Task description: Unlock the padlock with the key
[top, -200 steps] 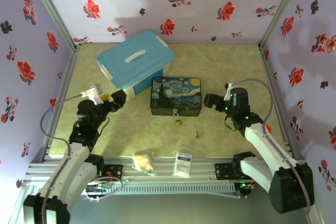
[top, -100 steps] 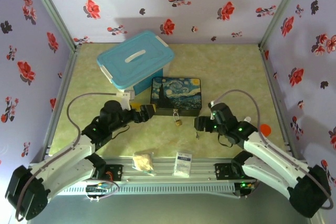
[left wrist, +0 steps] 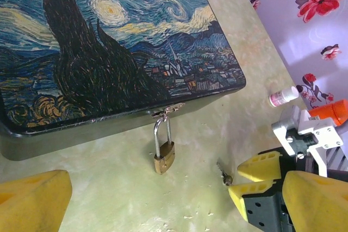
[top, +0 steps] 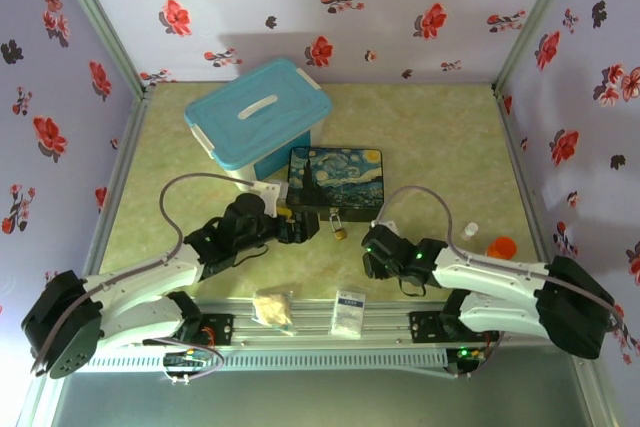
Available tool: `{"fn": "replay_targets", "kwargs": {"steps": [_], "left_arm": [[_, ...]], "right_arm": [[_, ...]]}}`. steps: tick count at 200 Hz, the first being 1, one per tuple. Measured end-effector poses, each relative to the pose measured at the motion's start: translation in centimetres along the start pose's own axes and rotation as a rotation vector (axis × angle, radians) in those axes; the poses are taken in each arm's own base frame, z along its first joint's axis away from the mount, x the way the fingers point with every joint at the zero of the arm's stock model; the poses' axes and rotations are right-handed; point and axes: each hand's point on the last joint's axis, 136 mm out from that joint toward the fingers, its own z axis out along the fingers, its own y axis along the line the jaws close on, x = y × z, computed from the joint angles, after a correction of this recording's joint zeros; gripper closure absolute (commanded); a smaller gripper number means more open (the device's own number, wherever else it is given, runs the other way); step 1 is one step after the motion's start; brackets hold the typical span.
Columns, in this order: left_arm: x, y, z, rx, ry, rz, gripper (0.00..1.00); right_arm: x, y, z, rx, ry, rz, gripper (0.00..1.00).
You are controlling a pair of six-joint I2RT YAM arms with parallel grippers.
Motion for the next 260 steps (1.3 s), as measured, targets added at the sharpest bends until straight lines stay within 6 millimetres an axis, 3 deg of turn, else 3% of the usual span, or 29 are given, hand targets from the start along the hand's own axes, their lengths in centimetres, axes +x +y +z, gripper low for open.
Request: {"fn": "replay_targets", "kwargs": {"steps": [61, 115, 146, 210, 260], "left_arm": [[-0.3, -0.2, 0.2, 0.007, -0.014, 0.000, 0.00], [-0.4, -0.1, 0.2, 0.000, -0.020, -0.004, 0.00], [0.0, 0.1, 0.4, -0.010, -0.006, -0.006, 0.00], [0.3, -0.5, 1.1, 0.004, 0.024, 0.018, 0.01], [1.1, -5.1, 1.5, 0.260, 0.081, 0.087, 0.12]], "right_arm": [[0.4, 0.1, 0.8, 0.060, 0.002, -0.046, 0.68], [-0.4, 0.6, 1.0, 0.050, -0.030, -0.032, 0.94], [-0.8, 1.0, 0.7, 0.010, -0.066, -0.003, 1.00], [-1.0, 1.3, -0.5, -0.081, -0.101, 0.033, 1.00], [-2.6, 4.8, -3.5, -0.349, -0.224, -0.015, 1.00]]}}
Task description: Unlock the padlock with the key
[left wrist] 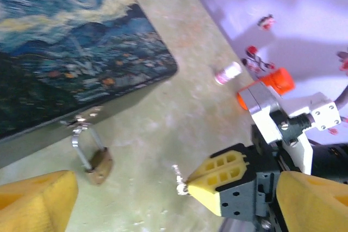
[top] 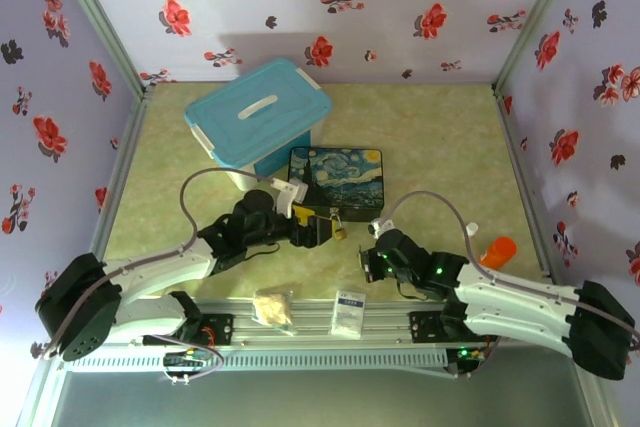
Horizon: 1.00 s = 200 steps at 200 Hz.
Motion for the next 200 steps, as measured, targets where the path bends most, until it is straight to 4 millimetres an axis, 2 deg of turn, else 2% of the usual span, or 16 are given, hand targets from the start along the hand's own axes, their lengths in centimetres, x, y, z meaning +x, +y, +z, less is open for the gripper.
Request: {"fn": "replay_targets", "kwargs": {"steps": [33, 59, 77, 92, 118, 175, 200], "left_arm": [[1.2, -0.6, 0.7, 0.059, 0.055, -0.001, 0.20], [2.4, -0.2, 1.7, 0.073, 0.102, -0.032, 0.28], [3.0, 0.1, 2.2, 0.082, 0.128, -0.056, 0.30], [3.1, -0.1, 2.5, 0.099, 0.131, -0.072, 0.31], [2.6, -0.7, 2.7, 0.134, 0.115, -0.090, 0.43], [2.5, -1.0, 3.0, 0.160, 0.112, -0.121, 0.43], [2.4, -1.0, 3.0, 0.159, 0.109, -0.124, 0.38]], "right_arm": [[-1.7, 2.5, -1.0, -0.126, -0.074, -0.062, 1.00], [-2.0, 3.6, -1.0, -0.175, -0.079, -0.111, 1.00], [-2.2, 4.3, -0.9, -0.201, -0.077, -0.133, 1.00], [-2.4, 4.8, -0.8, -0.218, -0.082, -0.144, 1.00], [-3.0, 5.4, -0.7, -0.241, -0.101, -0.157, 1.00], [-4.6, 6.6, -1.1, -0.283, -0.174, -0.174, 1.00], [-5.1, 6.8, -1.2, -0.290, -0.196, -0.177, 1.00]]}}
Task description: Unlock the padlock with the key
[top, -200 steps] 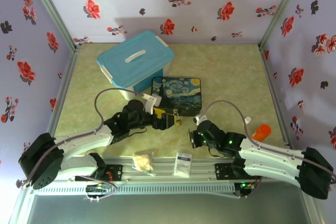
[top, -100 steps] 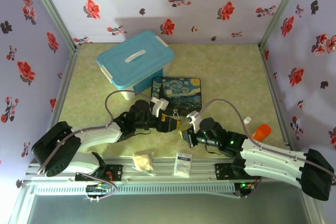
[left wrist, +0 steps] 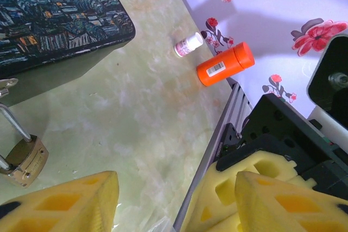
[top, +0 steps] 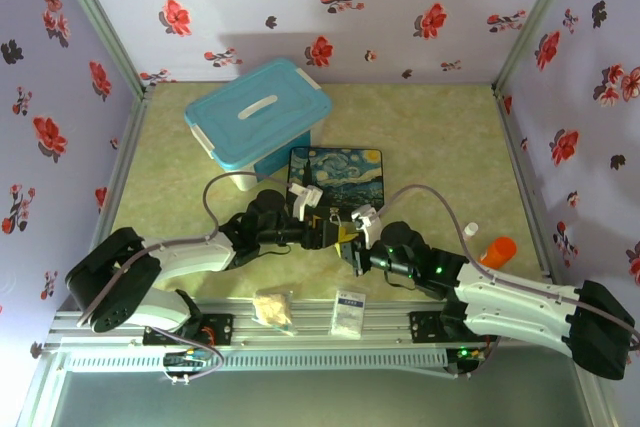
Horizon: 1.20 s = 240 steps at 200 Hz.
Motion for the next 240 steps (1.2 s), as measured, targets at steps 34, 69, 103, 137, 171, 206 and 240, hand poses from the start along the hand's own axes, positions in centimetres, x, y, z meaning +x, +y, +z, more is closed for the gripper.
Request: {"fn": "replay_targets", "kwargs": {"steps": [34, 69, 103, 137, 171, 206, 240], "left_arm": [[-0.5, 1.1, -0.1, -0.051, -0.034, -0.043, 0.35], [-0.2, 2.1, -0.7, -0.081, -0.119, -0.204, 0.23], [-0.3, 1.8, -1.4, -0.061, -0.218, -0.382, 0.15], [-2.0, -0.1, -1.7, 0.018, -0.316, -0.497, 0.02], [-2.6, -0.9, -1.8, 0.088, -0.387, -0.612, 0.00], [-2.1, 0.8, -2.1, 0.073, -0.448, -0.706, 0.00], [-1.9, 1.8, -2.5, 0.079, -0.486, -0.757, 0.02]], "right_arm": [[-0.2, -0.2, 0.0, 0.010, -0.009, -0.003, 1.00], [-0.7, -1.3, -0.4, 0.059, -0.073, 0.016, 1.00], [-2.7, -1.5, -0.5, 0.079, -0.172, 0.028, 1.00], [-3.5, -1.6, 0.8, 0.090, -0.201, 0.020, 1.00], [-4.8, -0.8, 2.5, 0.068, -0.217, 0.018, 1.00], [-5.7, 0.3, 3.8, 0.035, -0.233, 0.013, 1.00], [-5.3, 0.9, 4.7, 0.015, -0.219, 0.007, 1.00]]}}
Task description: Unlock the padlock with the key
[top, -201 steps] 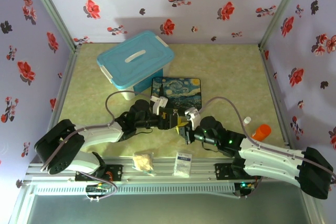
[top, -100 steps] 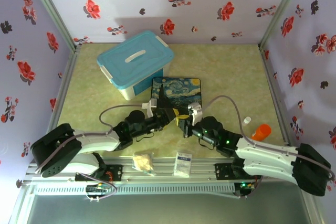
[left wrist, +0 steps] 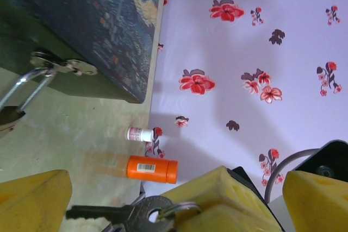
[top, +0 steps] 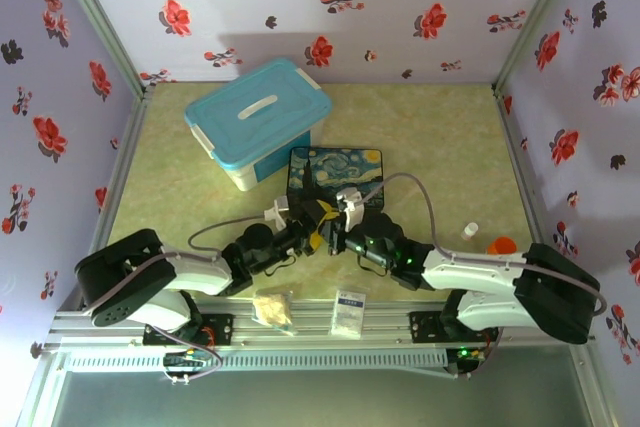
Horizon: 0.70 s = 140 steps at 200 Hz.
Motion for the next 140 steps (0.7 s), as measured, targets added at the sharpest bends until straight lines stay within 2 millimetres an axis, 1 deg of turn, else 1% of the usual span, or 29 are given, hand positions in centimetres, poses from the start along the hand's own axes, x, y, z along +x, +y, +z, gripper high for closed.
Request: {"fn": "replay_targets", "kwargs": {"steps": [30, 55, 75, 90, 105, 124, 140], "left_arm": [[-0.7, 0.6, -0.6, 0.007, -0.036, -0.027, 0.07], [-1.2, 0.7, -0.9, 0.013, -0.061, -0.036, 0.12], [-1.3, 0.5, -0.9, 0.021, -0.072, -0.038, 0.18], [-1.4, 0.3, -1.0, 0.030, -0.076, -0.039, 0.20], [-1.4, 0.2, -1.0, 0.033, -0.076, -0.040, 0.25], [-1.4, 0.2, -1.0, 0.035, -0.076, -0.035, 0.29], [-1.4, 0.1, -1.0, 0.037, -0.076, -0.033, 0.38]], "right_arm": [[0.9, 0.4, 0.4, -0.012, 0.026, -0.003, 1.00], [1.0, 0.9, 0.3, -0.030, 0.025, -0.004, 1.00], [1.5, 0.8, 0.1, -0.030, 0.030, 0.002, 1.00], [1.9, 0.5, -0.2, -0.026, 0.037, 0.007, 1.00], [2.1, 0.4, -0.4, -0.026, 0.040, 0.009, 1.00], [2.0, 0.5, -0.6, -0.031, 0.034, 0.011, 1.00], [2.0, 0.5, -0.9, -0.034, 0.030, 0.012, 1.00]]}}
